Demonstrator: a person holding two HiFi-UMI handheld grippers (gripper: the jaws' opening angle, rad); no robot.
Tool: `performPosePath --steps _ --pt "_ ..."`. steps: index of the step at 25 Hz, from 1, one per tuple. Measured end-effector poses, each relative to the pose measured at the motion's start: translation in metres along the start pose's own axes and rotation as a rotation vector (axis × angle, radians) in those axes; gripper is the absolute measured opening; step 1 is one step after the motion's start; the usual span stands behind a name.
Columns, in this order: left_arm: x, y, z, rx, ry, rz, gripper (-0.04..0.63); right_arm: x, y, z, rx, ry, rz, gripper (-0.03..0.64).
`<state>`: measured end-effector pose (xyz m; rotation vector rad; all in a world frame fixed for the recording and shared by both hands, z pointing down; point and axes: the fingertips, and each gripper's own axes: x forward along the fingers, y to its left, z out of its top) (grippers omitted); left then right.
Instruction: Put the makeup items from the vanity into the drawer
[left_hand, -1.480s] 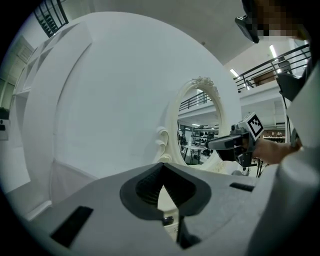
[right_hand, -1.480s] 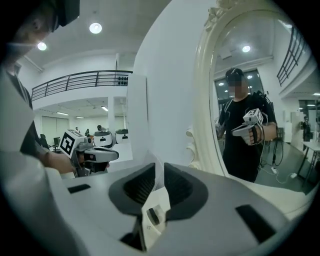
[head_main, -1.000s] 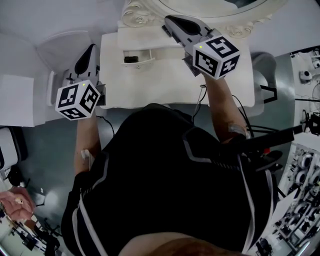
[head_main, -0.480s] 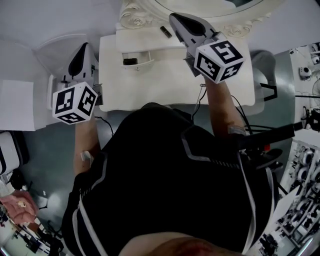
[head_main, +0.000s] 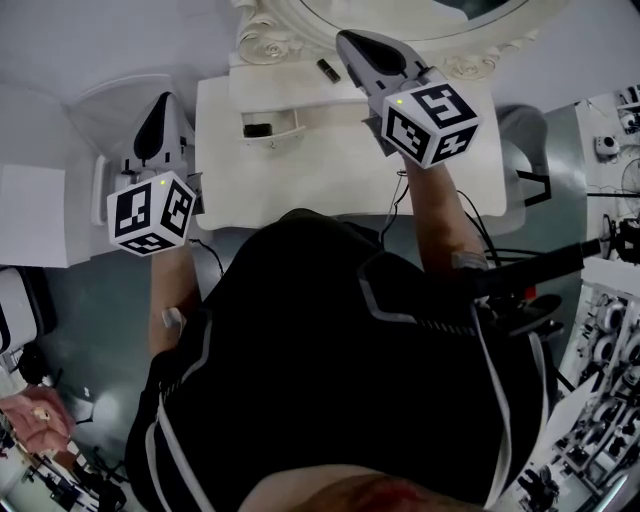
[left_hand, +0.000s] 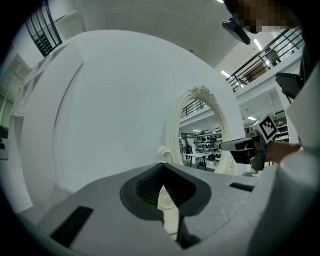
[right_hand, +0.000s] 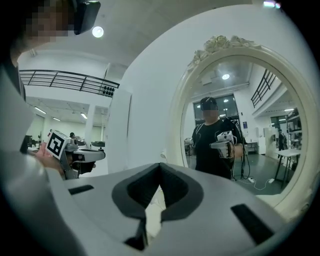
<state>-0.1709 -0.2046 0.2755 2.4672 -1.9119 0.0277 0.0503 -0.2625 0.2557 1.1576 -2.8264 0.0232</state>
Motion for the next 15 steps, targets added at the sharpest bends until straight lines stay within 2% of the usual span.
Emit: performPosePath --steps 15 --pt "-0.0034 0.0062 0.0007 0.010 -0.006 0.009 0.002 0.0107 0.0013 -0.0007 -0.010 0.022 -0.002 0.003"
